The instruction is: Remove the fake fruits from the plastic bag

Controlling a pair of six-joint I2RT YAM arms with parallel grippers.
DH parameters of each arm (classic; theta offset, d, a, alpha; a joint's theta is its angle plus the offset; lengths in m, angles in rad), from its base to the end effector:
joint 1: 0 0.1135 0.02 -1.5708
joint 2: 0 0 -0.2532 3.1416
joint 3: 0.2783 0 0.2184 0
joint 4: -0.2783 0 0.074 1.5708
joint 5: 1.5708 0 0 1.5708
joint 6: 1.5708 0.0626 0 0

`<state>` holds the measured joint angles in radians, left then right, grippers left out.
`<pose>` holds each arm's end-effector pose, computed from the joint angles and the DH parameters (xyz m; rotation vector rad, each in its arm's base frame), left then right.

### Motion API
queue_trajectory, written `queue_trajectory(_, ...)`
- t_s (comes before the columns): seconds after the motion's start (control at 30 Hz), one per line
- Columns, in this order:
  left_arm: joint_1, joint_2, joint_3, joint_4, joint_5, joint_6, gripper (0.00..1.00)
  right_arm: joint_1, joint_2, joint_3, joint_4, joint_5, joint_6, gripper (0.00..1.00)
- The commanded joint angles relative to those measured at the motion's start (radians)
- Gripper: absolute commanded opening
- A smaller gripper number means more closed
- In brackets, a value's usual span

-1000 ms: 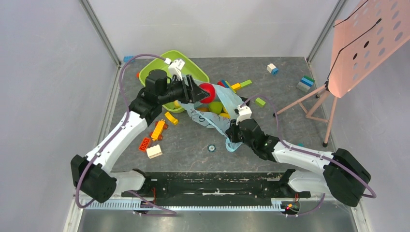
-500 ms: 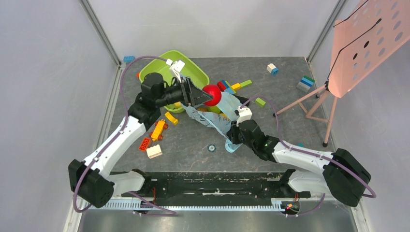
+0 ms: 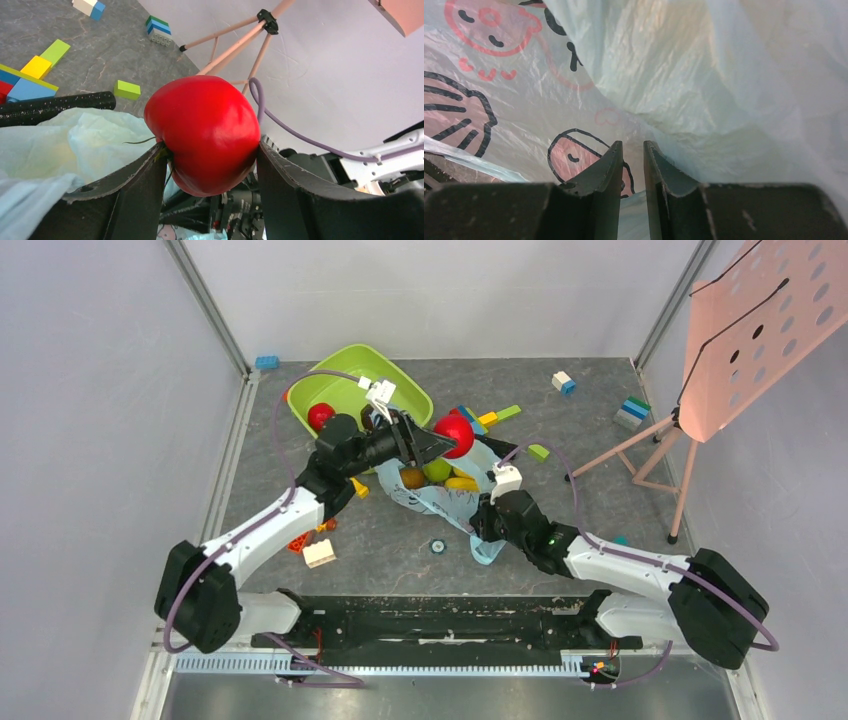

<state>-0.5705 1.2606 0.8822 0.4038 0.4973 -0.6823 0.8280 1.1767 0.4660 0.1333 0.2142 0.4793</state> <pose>0.2271 -0.1812 0.3361 0.3398 1.6859 -1.3431 0.1683 0.1636 0.1820 -0.2528 2.1667 0.5319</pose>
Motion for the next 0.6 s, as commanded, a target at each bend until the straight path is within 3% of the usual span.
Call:
queue_trajectory(0.0,-0.009,0.074,0.017,0.228,-0.031,-0.098,0.64,-0.003,-0.022,-0.013,0.018,-0.024,0.018,0.25)
queue_trajectory(0.57,-0.019,0.124,0.234,0.306,0.034,-0.455,0.64,-0.003,-0.026,-0.02,0.02,-0.025,0.019,0.26)
